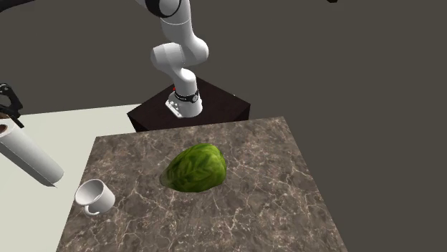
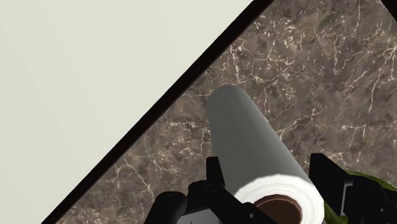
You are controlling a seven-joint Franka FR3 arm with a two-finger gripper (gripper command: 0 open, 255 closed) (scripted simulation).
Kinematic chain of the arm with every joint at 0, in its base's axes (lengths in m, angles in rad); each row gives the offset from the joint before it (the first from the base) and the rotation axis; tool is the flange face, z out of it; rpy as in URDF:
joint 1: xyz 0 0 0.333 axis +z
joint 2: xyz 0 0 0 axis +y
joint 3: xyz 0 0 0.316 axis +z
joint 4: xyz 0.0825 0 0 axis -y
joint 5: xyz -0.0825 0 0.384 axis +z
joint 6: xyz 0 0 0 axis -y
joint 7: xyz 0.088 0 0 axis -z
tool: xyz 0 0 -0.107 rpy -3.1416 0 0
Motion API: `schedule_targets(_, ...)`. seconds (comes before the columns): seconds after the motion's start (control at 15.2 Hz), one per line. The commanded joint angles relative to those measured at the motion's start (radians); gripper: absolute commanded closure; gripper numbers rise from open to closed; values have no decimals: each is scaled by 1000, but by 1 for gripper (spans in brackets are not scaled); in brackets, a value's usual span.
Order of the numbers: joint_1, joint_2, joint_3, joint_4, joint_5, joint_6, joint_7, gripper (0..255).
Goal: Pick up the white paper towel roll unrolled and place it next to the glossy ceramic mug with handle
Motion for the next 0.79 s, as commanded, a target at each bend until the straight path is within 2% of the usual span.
schedule_targets(0.0, 12, -6, -2, -35, -4, 31, -2, 255)
schedule_targets(0.73, 45, -11, 1, -190, 0, 179, -22, 255)
